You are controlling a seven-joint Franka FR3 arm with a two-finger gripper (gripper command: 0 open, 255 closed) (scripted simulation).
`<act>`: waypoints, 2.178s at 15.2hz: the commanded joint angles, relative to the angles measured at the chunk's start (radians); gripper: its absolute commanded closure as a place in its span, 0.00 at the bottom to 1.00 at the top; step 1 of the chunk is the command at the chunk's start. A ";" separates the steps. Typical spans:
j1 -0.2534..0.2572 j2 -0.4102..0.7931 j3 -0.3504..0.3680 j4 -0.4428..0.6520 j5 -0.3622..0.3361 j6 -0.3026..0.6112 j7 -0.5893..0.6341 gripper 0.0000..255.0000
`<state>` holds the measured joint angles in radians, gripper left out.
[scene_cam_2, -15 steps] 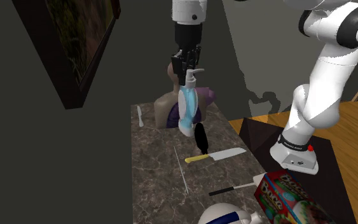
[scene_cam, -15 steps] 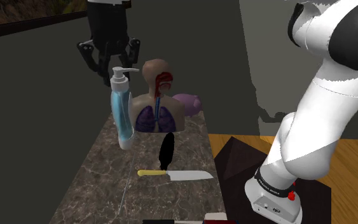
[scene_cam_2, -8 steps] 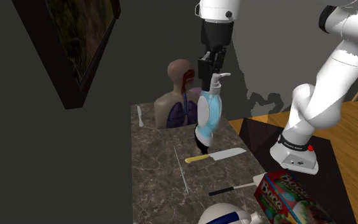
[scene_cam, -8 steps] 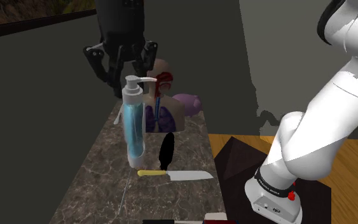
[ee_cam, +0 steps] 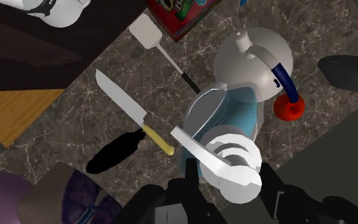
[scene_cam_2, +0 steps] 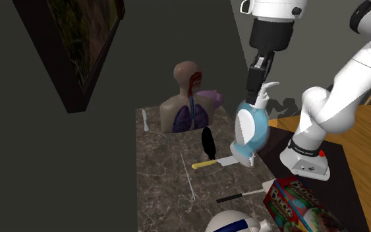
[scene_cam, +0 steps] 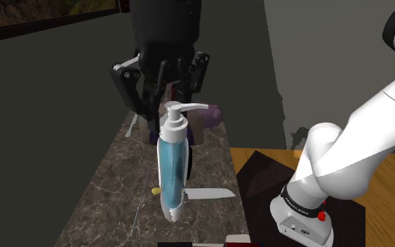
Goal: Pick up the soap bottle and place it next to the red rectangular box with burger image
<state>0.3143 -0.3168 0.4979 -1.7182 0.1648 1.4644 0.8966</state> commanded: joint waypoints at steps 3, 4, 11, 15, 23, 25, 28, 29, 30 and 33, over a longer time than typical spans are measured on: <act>0.032 -0.062 0.038 -0.021 0.040 -0.026 0.071 1.00; 0.040 -0.075 0.048 -0.022 0.050 -0.033 0.090 1.00; 0.089 -0.137 0.134 -0.002 0.112 -0.083 0.234 1.00; 0.109 -0.150 0.197 0.035 0.142 -0.110 0.328 1.00; 0.116 -0.117 0.375 0.166 0.177 -0.156 0.545 1.00; 0.105 -0.095 0.438 0.212 0.176 -0.165 0.606 1.00; 0.071 -0.047 0.561 0.293 0.162 -0.178 0.707 1.00; 0.035 -0.010 0.658 0.346 0.141 -0.185 0.772 1.00; 0.044 -0.026 0.640 0.321 0.154 -0.173 0.760 1.00; 0.075 -0.065 0.596 0.250 0.179 -0.134 0.736 1.00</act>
<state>0.3817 -0.3718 1.1024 -1.4481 0.3367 1.3177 1.6359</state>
